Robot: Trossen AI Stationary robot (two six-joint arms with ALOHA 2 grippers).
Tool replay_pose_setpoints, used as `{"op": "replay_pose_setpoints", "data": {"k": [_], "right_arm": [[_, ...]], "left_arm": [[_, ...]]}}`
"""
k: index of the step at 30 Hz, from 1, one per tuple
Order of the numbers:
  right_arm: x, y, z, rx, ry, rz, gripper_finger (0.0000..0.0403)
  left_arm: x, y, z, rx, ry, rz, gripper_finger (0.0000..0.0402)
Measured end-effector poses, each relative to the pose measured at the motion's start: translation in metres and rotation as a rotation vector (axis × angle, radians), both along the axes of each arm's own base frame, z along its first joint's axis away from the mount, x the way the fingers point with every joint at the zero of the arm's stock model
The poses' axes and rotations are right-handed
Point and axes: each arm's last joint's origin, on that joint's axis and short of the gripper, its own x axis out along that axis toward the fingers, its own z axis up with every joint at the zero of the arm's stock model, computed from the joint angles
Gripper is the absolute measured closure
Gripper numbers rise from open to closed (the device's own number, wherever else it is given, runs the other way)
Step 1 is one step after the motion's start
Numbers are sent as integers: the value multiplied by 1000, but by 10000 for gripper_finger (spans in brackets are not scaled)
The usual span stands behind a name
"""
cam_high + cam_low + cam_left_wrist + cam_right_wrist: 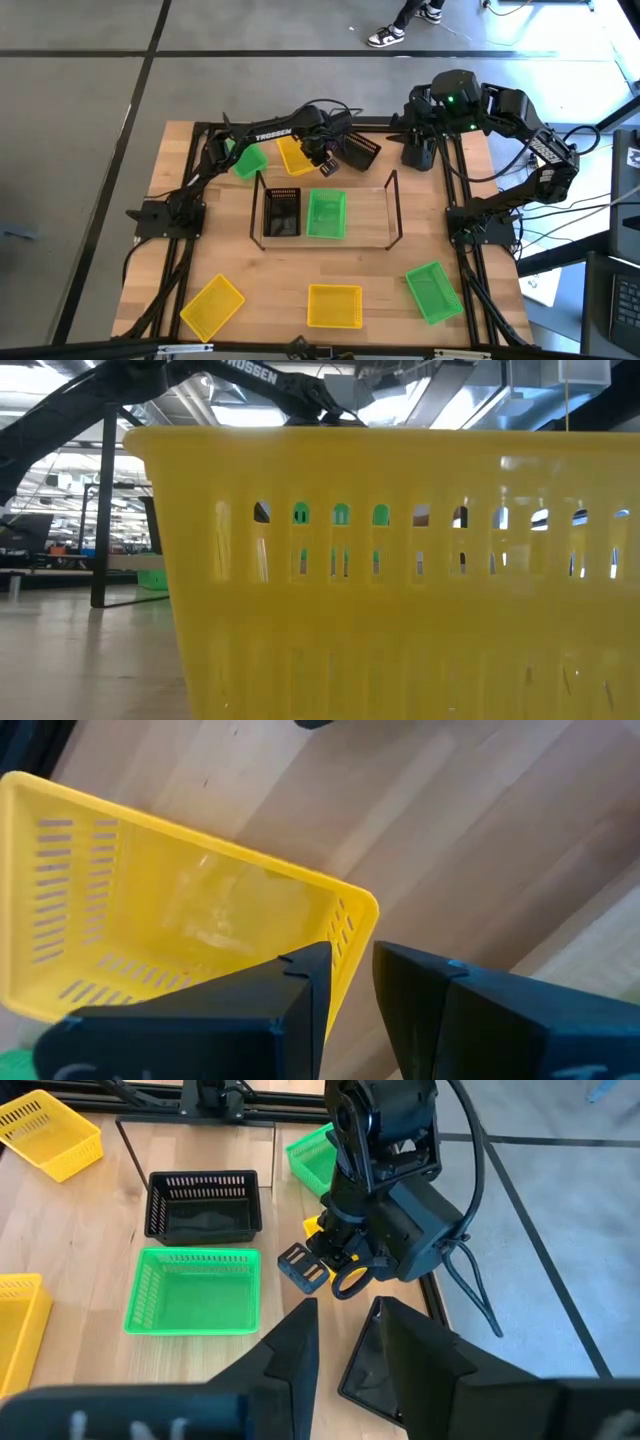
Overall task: Stack baskets on shelf by color
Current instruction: Put the top yellow bin on the shelf
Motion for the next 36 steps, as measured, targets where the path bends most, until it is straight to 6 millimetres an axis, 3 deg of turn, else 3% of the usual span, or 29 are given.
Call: {"op": "replay_pose_setpoints", "data": {"k": [15,36], "right_arm": [[0,0,0,0,0,0,295],[0,0,1,-3,-7,0,295]], "left_arm": [[-5,-3,-30,-26,66,-22,333],[-7,-3,-22,-32,67,-54,333]]}}
